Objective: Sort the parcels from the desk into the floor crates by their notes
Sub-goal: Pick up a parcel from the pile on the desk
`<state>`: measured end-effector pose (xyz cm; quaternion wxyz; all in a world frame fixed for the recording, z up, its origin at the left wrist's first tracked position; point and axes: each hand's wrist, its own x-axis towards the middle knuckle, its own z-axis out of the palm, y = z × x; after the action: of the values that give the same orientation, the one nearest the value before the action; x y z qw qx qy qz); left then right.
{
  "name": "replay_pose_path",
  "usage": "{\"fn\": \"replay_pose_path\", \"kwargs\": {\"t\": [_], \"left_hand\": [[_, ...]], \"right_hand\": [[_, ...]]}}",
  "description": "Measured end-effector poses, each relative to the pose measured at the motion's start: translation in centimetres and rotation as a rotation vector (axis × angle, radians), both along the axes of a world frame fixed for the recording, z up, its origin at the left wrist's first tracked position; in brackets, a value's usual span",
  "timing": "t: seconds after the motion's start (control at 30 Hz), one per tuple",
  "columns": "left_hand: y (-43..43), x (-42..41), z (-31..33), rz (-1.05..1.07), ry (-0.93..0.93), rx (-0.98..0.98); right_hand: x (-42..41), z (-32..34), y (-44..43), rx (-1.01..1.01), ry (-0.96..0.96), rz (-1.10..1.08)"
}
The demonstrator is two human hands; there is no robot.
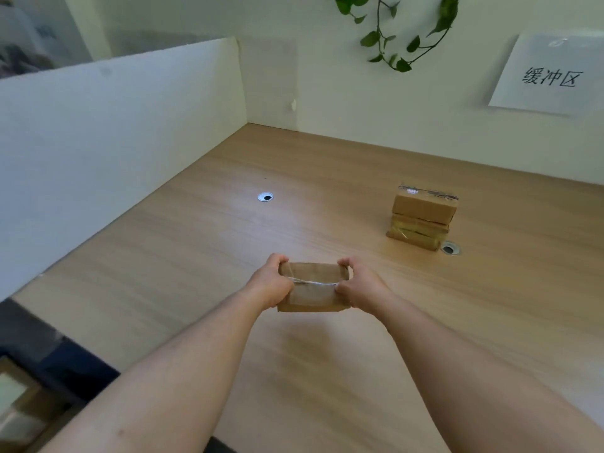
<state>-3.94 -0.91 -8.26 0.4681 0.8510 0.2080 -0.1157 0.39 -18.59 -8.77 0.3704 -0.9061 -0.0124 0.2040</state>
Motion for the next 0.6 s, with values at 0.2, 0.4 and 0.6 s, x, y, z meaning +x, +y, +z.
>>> {"fn": "replay_pose_path", "kwargs": {"t": [0.2, 0.4, 0.6], "left_hand": [[1.8, -5.1, 0.0, 0.232, -0.001, -0.011], [5.1, -11.0, -0.2, 0.457, 0.002, 0.009], [9.0, -16.9, -0.2, 0.640, -0.001, 0.054]], "right_hand": [[-2.2, -0.4, 3.1, 0.024, -0.021, 0.176], [-5.3, -0.8, 8.2, 0.047, -0.035, 0.384], [-9.5, -1.2, 14.4, 0.088, -0.015, 0.523]]}}
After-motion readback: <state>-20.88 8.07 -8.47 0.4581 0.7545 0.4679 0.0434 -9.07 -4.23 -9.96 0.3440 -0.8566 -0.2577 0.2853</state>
